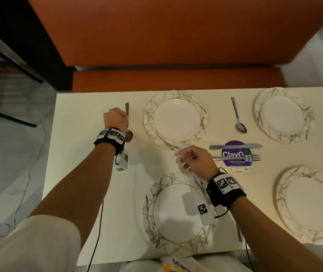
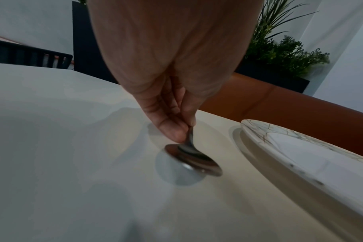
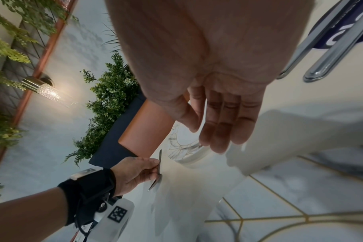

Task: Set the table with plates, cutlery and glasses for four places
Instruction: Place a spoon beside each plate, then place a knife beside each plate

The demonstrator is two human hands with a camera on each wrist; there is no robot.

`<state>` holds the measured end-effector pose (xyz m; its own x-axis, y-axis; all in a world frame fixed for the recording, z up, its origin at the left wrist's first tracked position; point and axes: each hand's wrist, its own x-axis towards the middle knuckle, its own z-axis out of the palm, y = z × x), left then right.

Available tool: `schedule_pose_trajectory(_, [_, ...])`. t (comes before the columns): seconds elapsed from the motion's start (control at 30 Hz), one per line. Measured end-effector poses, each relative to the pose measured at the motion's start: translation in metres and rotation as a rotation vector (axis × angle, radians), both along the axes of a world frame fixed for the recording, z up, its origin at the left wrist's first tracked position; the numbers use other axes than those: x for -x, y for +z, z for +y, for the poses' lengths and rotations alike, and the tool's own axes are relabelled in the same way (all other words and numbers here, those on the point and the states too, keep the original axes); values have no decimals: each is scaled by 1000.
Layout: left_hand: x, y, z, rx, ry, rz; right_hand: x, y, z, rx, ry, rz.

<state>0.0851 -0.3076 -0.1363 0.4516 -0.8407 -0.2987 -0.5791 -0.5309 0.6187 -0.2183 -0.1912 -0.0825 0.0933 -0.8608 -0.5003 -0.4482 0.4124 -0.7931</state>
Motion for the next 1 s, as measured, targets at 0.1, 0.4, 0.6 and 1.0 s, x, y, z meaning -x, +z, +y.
schedule_pose_trajectory(0.1, [-1, 3, 2, 5, -1, 2, 3, -1, 1, -7, -13, -1])
schedule_pose_trajectory(0.4, [3, 13, 14, 92, -73, -127, 20, 2, -3, -2, -27, 13])
schedule_pose_trajectory(0.6, [46, 28, 22, 242, -199, -177, 54, 2, -12, 28, -82, 31])
schedule_pose_trajectory(1.0, [248, 27, 51, 276, -566, 43, 200, -11, -43, 211, -86, 450])
